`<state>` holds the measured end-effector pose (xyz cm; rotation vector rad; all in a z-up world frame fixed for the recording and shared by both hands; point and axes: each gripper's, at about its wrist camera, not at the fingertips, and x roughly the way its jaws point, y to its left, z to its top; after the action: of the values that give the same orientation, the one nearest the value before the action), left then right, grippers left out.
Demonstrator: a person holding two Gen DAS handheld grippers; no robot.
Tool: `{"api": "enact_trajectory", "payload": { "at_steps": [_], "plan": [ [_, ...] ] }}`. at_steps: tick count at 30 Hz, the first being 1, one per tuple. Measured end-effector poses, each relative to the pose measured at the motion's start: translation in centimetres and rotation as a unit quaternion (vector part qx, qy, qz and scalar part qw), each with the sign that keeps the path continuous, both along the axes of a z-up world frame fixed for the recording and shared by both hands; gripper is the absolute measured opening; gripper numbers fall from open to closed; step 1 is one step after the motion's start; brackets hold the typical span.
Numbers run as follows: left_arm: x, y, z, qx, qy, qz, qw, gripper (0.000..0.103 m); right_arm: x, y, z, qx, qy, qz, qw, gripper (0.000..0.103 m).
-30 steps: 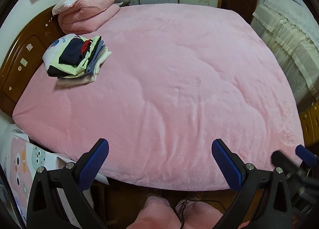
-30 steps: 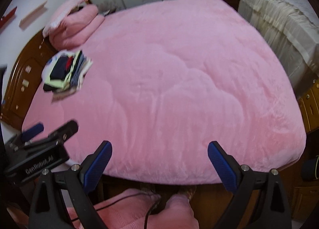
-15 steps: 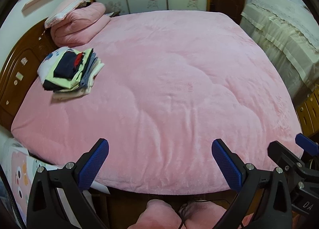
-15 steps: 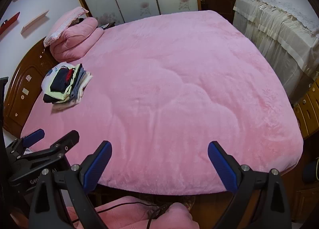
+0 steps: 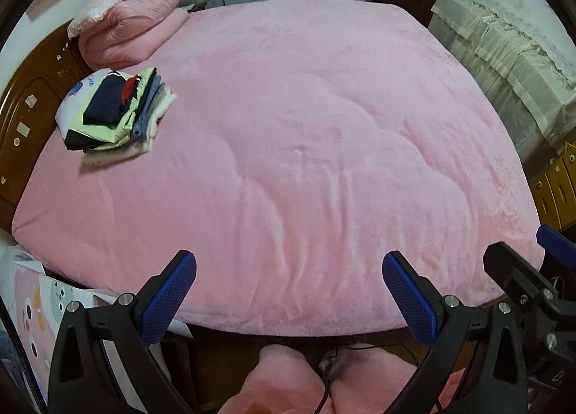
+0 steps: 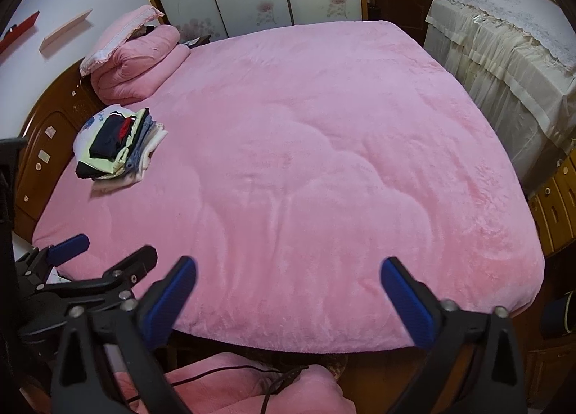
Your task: Fold large clothes
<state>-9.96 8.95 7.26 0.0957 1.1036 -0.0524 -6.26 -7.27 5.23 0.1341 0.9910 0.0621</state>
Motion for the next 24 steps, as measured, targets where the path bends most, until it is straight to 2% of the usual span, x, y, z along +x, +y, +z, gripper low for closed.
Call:
{"api": "enact_trajectory", "payload": {
  "at_steps": [9,24],
  "plan": [
    [0.33,0.17,-0.26,-0.016,-0.002,0.002,0.9999,0.102,0.53,-0.06,-0.34,0.002,0.009,-0.002,1.000,0.103],
    [0.53,-0.55,0.57,-0.005,-0.026,-0.006,0.9996,0.102,0.66,0.26,-0.38,0.001,0.008,-0.022,1.000,0.103]
  ]
}}
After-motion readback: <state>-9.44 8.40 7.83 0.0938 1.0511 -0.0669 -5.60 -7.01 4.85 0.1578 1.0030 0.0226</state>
